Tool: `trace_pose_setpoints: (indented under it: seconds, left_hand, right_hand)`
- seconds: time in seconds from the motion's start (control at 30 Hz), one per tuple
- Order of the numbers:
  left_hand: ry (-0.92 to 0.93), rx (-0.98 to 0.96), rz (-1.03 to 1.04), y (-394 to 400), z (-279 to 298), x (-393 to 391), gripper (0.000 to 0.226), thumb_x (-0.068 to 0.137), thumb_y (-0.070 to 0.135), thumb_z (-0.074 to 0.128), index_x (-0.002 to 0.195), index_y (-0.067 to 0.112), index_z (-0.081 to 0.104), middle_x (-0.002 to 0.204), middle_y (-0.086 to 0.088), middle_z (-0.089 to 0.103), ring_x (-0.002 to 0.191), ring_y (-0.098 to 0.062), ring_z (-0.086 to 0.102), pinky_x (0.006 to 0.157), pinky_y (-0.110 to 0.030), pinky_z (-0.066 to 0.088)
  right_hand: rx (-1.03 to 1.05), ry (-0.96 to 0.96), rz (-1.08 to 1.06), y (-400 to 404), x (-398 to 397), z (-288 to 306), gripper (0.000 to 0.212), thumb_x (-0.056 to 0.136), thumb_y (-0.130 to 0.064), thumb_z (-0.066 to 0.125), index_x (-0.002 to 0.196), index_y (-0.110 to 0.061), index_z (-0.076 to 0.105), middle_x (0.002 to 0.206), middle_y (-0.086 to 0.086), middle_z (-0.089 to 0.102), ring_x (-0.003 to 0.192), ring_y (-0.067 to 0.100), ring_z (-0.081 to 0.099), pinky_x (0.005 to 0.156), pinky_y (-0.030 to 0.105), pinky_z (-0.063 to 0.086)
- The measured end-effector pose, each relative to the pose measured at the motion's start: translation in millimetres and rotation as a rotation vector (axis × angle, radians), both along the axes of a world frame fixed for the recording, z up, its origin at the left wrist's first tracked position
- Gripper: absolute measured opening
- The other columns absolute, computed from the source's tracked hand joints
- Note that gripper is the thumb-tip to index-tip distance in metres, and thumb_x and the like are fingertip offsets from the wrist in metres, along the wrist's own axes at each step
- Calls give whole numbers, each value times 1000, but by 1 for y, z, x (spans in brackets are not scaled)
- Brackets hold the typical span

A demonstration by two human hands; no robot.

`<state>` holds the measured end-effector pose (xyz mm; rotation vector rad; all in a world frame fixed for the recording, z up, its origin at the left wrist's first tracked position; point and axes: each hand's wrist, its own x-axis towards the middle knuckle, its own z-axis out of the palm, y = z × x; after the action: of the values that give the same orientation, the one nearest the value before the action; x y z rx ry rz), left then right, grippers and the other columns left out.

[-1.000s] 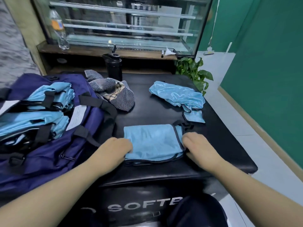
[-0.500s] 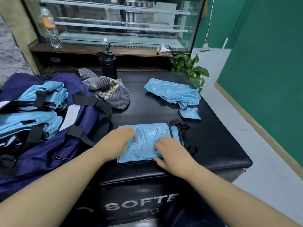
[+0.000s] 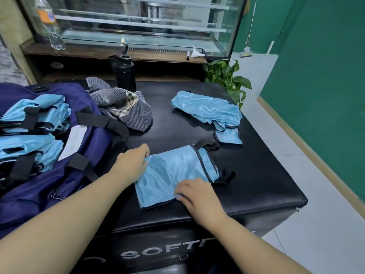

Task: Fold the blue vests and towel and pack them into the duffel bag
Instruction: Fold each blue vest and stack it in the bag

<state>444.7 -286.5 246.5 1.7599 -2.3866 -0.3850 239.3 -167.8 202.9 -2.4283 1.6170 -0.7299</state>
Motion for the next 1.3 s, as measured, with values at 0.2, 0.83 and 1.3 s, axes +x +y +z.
trace_pose_setpoints:
  seconds: [0.2, 0.83, 1.3]
  left_hand:
    - [-220, -13, -237, 42, 12, 15, 16, 93, 31, 41, 105, 32, 53, 86, 12, 51, 87, -11, 41, 85, -27, 24]
    - [572, 133, -303, 74, -49, 48, 75, 82, 5, 72, 113, 69, 49, 128, 28, 55, 132, 4, 40, 113, -27, 32]
    - [543, -152, -269, 115, -10, 30, 32, 87, 31, 49, 117, 35, 57, 120, 35, 52, 118, 16, 42, 100, -10, 33]
  right_hand:
    - [131, -202, -232, -15, -43, 7, 20, 92, -10, 56, 107, -19, 66, 130, -13, 54, 122, 8, 47, 104, 14, 29]
    - [223, -61, 47, 17, -46, 6, 34, 95, -25, 49, 127, -17, 59, 139, -15, 45, 136, -2, 29, 117, 20, 17]
    - [445, -638, -383, 33, -4, 61, 24, 100, -27, 40, 101, -8, 54, 94, -1, 63, 88, 17, 56, 73, 21, 41]
